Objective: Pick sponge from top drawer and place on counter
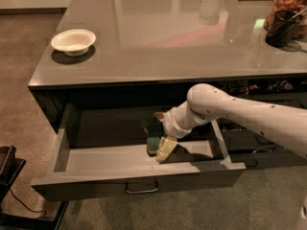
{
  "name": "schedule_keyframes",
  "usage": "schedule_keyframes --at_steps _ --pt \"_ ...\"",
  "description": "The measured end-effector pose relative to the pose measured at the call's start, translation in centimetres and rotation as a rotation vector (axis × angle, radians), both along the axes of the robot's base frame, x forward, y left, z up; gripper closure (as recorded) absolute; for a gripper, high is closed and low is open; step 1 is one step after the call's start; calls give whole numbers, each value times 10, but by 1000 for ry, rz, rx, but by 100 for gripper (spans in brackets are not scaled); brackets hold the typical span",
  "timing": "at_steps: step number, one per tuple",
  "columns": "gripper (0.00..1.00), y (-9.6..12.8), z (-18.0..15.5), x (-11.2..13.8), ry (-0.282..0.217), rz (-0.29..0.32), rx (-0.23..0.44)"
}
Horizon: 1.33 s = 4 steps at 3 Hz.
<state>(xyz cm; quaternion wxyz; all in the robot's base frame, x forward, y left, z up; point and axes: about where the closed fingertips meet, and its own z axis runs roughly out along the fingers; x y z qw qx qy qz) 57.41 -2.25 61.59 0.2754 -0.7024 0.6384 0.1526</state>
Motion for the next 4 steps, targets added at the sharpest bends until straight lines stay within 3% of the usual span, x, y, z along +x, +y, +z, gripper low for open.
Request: schedule_keyframes --at_steps 2,3,4 --pt "10 -26 -17 7 51 -12 -108" --pt "22 -29 -20 8 68 -26 -118" --pt "46 -29 -8 3 81 -45 -109"
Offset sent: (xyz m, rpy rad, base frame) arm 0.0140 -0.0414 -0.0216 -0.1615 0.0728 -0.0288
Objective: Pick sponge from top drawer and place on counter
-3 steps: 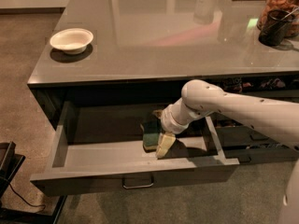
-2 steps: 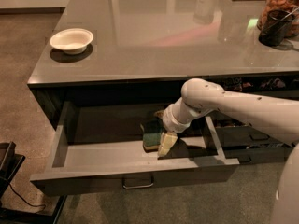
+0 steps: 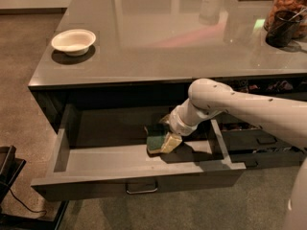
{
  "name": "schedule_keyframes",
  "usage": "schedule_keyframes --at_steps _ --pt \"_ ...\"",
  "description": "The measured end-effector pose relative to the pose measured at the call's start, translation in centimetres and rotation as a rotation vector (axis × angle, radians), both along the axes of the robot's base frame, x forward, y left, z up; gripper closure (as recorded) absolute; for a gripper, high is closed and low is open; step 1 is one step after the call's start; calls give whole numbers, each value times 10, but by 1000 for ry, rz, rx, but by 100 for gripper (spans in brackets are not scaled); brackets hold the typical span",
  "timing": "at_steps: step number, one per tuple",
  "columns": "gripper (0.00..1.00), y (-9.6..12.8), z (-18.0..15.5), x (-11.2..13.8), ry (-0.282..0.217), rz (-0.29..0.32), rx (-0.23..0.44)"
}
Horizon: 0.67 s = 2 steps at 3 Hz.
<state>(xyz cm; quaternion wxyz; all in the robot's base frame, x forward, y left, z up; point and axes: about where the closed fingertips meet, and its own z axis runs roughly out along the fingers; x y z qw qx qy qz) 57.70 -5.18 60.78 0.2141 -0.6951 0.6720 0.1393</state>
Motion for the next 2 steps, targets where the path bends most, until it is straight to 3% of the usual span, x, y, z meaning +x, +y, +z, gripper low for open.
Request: schedule_keyframes --at_steps 2 --pt "92 -5 55 -25 26 -31 16"
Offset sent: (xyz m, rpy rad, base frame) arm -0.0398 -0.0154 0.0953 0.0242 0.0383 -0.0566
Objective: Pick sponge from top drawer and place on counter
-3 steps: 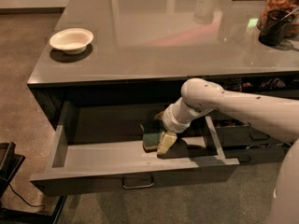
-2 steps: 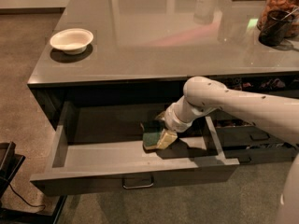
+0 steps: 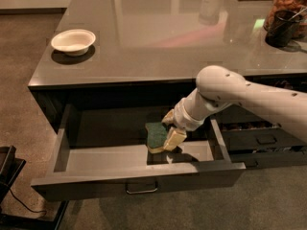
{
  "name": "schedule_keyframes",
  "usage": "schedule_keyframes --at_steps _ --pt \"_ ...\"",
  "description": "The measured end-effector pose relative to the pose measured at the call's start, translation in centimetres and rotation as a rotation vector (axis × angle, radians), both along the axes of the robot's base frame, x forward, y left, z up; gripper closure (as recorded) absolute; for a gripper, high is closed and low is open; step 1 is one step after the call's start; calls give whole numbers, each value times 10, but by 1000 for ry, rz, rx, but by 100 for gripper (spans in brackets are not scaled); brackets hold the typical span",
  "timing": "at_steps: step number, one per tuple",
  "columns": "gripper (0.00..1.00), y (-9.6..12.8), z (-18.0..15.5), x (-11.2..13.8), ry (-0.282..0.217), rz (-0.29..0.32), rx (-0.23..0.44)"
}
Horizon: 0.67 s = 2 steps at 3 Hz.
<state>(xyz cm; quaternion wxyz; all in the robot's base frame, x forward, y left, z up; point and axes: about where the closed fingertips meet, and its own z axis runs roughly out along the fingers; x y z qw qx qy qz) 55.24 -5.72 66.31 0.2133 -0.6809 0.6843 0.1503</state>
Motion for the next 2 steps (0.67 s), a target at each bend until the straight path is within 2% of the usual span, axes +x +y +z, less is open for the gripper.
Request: schedule_keyframes --at_steps 1,2 --pt "100 -12 36 -8 9 -16 -13" --pt "100 -32 91 2 -27 -53 -31"
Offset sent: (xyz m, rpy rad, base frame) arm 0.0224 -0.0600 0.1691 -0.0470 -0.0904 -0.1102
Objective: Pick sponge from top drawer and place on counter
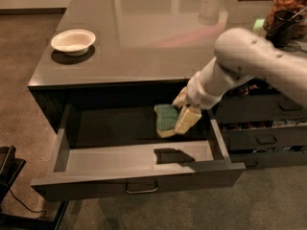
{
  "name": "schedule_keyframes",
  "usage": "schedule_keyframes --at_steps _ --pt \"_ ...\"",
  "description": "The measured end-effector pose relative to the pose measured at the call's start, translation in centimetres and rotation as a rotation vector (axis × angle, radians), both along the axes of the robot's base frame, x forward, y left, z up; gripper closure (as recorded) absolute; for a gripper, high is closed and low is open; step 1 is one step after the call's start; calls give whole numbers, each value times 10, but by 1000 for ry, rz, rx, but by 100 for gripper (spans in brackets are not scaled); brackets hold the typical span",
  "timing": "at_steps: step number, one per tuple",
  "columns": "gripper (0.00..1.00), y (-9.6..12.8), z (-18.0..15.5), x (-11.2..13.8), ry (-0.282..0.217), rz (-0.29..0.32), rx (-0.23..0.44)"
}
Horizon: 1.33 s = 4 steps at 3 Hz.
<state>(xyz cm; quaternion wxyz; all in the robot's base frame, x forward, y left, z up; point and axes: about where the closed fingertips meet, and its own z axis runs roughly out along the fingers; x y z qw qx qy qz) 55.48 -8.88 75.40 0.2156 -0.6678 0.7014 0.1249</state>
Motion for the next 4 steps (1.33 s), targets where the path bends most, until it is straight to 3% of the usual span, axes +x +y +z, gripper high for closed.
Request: schedule_keyframes --at_steps 1,2,3,4 --pt "100 -15 66 28 -88 -31 -22" --pt "100 -18 132 58 -208 -38 -26" --pt "100 -18 149 65 -241 -43 -15" --pt "100 -17 144 76 -245 -44 -21"
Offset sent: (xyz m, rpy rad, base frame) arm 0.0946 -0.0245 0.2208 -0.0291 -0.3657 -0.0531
